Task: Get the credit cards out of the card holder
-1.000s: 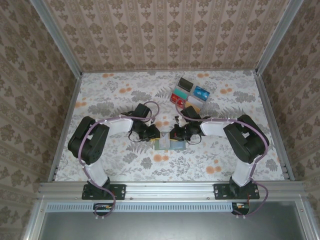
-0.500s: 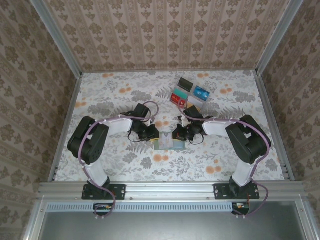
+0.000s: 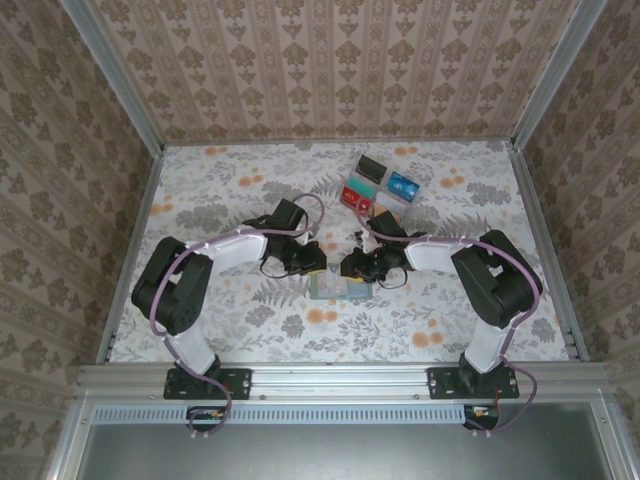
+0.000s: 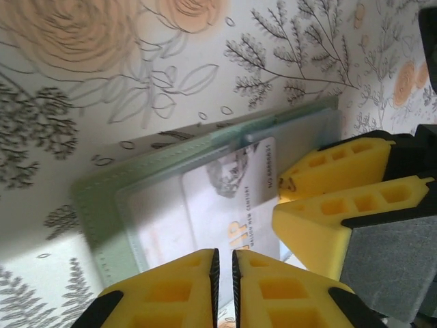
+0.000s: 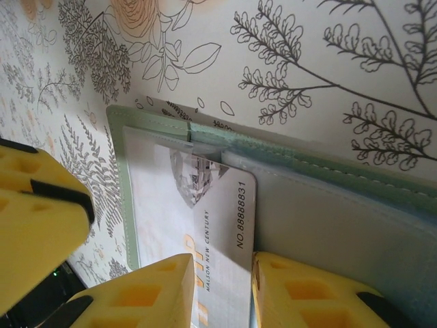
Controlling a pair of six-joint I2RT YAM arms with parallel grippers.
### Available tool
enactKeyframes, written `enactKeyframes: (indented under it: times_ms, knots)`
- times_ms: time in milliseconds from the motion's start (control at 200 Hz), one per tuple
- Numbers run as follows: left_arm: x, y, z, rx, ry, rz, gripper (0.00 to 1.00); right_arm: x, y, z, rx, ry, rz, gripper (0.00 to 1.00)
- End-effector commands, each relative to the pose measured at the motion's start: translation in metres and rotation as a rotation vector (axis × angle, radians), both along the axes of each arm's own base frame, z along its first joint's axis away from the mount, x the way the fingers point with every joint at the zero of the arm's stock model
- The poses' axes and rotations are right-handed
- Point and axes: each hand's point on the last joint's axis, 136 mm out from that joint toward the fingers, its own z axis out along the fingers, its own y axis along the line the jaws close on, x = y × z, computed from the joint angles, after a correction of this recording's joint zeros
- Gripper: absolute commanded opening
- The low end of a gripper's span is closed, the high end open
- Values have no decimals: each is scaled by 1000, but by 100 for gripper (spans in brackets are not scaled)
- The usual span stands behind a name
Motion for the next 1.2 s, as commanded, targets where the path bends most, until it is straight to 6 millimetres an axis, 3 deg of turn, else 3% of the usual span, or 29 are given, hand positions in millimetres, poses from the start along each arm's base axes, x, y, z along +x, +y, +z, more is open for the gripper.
enactKeyframes:
  times_ms: [0, 205, 465, 665, 785, 860, 1000, 1195]
  knots:
    - [-3, -3, -11, 22, 35, -24, 15, -9, -11, -22, -56, 58, -7, 31]
    - [-9, 0, -37, 68, 93, -26, 10, -10, -10, -28, -54, 73, -4, 31]
    - [-15, 6, -52, 107, 117, -26, 7, -4, 3, -20, 40, 38, 2, 29]
    - [-18, 9, -55, 123, 122, -26, 7, 3, 10, -13, 89, 24, -24, 17]
    - [-17, 11, -53, 131, 113, -23, 7, 1, -2, -13, 41, 4, -42, 3]
    - [-16, 14, -52, 134, 106, -19, 7, -1, -16, -9, -7, -12, -49, 0]
    - [-10, 8, -36, 92, 45, -60, 12, 2, -42, 14, -50, -86, -57, 0]
    - [10, -5, 11, 13, -89, -84, 24, 16, -59, 76, -50, -283, -3, 0]
